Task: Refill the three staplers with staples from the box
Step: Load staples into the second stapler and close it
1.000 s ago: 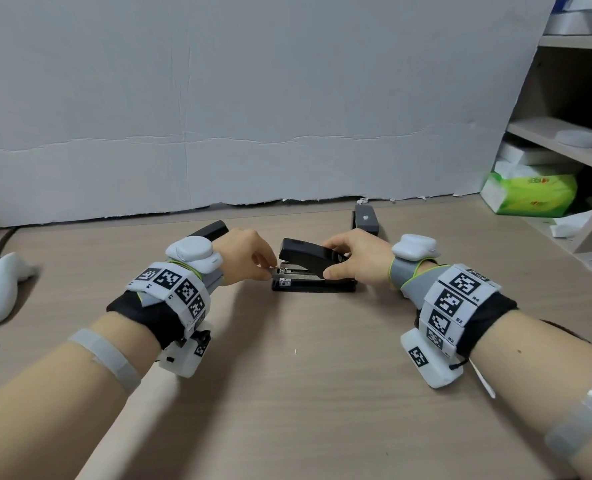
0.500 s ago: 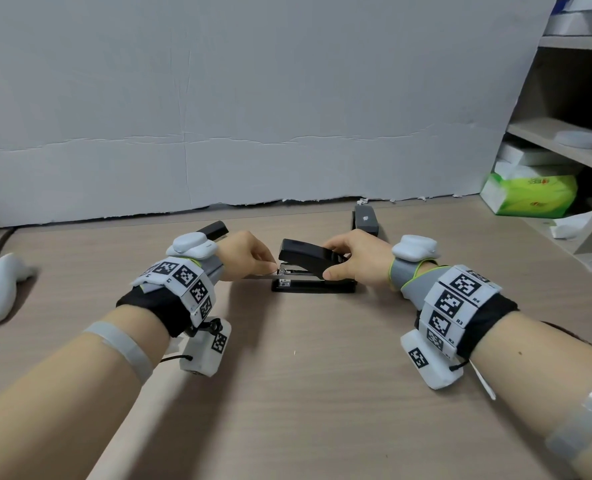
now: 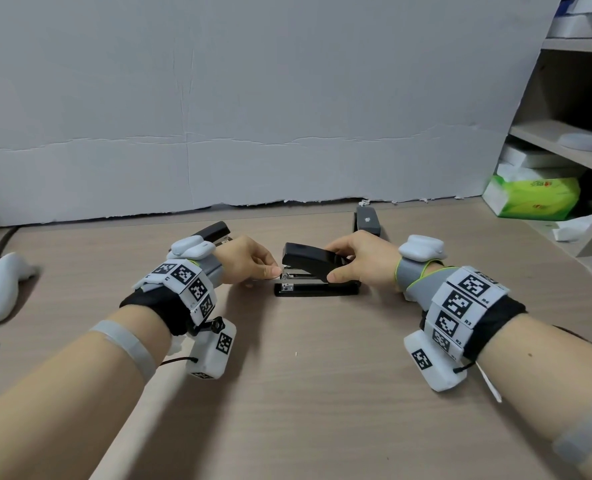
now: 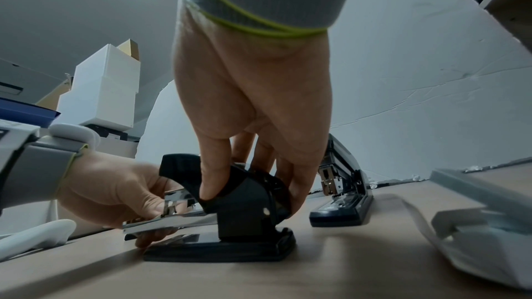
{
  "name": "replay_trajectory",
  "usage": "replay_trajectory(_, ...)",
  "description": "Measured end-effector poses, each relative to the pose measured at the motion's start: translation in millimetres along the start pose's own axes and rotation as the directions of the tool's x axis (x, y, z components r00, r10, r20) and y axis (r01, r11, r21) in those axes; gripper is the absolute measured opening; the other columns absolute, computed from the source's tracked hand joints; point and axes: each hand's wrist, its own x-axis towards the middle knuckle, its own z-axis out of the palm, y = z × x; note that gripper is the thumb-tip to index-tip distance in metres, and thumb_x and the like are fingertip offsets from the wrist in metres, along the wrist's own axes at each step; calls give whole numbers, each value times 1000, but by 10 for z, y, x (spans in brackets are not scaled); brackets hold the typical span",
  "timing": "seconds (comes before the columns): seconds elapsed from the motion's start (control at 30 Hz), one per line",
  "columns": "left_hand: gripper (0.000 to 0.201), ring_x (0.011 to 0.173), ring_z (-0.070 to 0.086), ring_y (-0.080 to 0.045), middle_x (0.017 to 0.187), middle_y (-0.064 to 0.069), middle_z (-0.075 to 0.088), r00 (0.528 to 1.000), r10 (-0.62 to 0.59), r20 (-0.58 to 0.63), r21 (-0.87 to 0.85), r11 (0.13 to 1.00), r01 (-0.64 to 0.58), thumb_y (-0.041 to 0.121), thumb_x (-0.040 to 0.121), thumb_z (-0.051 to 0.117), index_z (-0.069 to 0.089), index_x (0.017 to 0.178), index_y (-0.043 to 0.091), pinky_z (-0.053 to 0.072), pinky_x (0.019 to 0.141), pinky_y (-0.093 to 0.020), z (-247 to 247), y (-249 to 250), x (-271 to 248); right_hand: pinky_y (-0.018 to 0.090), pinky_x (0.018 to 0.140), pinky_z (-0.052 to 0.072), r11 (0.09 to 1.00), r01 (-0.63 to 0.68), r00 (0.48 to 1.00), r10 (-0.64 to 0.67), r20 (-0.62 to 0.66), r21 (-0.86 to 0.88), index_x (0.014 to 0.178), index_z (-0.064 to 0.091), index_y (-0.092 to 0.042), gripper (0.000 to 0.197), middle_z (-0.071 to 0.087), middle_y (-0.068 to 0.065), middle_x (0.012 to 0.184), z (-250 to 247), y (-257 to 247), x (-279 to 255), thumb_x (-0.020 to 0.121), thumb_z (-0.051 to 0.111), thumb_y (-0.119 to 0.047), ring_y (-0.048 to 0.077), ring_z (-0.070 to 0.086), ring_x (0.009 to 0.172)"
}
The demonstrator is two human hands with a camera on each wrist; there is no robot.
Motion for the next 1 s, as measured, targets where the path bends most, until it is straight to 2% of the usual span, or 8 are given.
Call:
replay_trajectory(0.07, 12, 52, 56, -10, 60, 5, 61, 1000, -8, 22, -4, 1000, 8, 25, 86, 73, 72, 78, 17, 48, 54, -20, 12, 20, -21, 39, 91, 53, 1000, 5, 1000, -5, 20, 7, 93, 71, -38, 27, 75, -4, 97, -24, -2, -20, 76, 77, -18, 19, 67, 87)
replay_trajectory(0.2, 17, 52, 54, -12, 62, -2, 60, 995, -25, 95, -85, 996, 33, 17, 87, 71, 72, 93, 1, 46, 48, -17, 37, 24, -52, 31, 86, 52, 1000, 8, 998, -9, 58, 25, 108, 73, -21, 31, 76, -3, 100, -78, 2, -70, 78, 76, -11, 11, 64, 81)
replay_trajectory(0.33, 20, 63, 56, -14, 74, -5, 65, 986, -64, 152, -184, 979, 92, 18, 94, 63, 73, 101, 2, 50, 64, -24, 37, -39, -75, 17, 74, 48, 999, 6, 996, -9, 86, 35, 110, 72, -19, 34, 74, -10, 92, -91, 1, -71, 78, 76, -8, 4, 62, 75)
replay_trajectory(0.4, 23, 70, 59, -18, 84, -10, 68, 981, -99, 167, -257, 956, 140, 19, 98, 56, 74, 98, 4, 50, 71, -29, 24, -46, -91, 17, 74, 46, 999, 7, 996, -11, 89, 46, 109, 72, -18, 33, 74, -8, 92, -101, 13, -70, 78, 76, -7, 2, 62, 75)
replay_trajectory(0.47, 27, 67, 61, -18, 89, -15, 67, 970, -115, 212, -300, 937, 177, 19, 100, 52, 72, 94, 3, 52, 63, -25, -4, -29, -122, 17, 75, 46, 998, 6, 996, -11, 94, 59, 108, 72, -18, 32, 74, -9, 91, -106, 25, -71, 79, 76, -6, 1, 62, 75)
replay_trajectory(0.6, 32, 74, 67, -23, 93, -21, 69, 920, -72, 385, -327, 922, 209, 17, 100, 52, 66, 105, -12, 58, 67, -28, -40, -7, -139, 15, 76, 47, 996, -5, 994, -5, 110, 89, 109, 72, -16, 33, 73, -11, 91, -111, 32, -59, 79, 76, -4, -2, 63, 76)
replay_trajectory(0.8, 16, 68, 67, -23, 77, -15, 70, 925, -85, 371, -298, 932, 206, 10, 92, 64, 67, 94, -5, 59, 62, -27, 4, 5, -96, 28, 88, 51, 996, -5, 994, -5, 111, 93, 107, 72, -18, 33, 75, -3, 100, -115, 32, -53, 78, 77, -4, 7, 64, 84)
replay_trajectory(1.0, 15, 65, 64, -22, 74, -12, 67, 924, -103, 370, -274, 938, 214, 14, 92, 64, 65, 90, -1, 58, 59, -25, 18, -5, -76, 26, 87, 51, 996, -5, 994, -6, 110, 94, 108, 71, -17, 34, 75, -2, 100, -111, 27, -58, 78, 76, -3, 7, 64, 83)
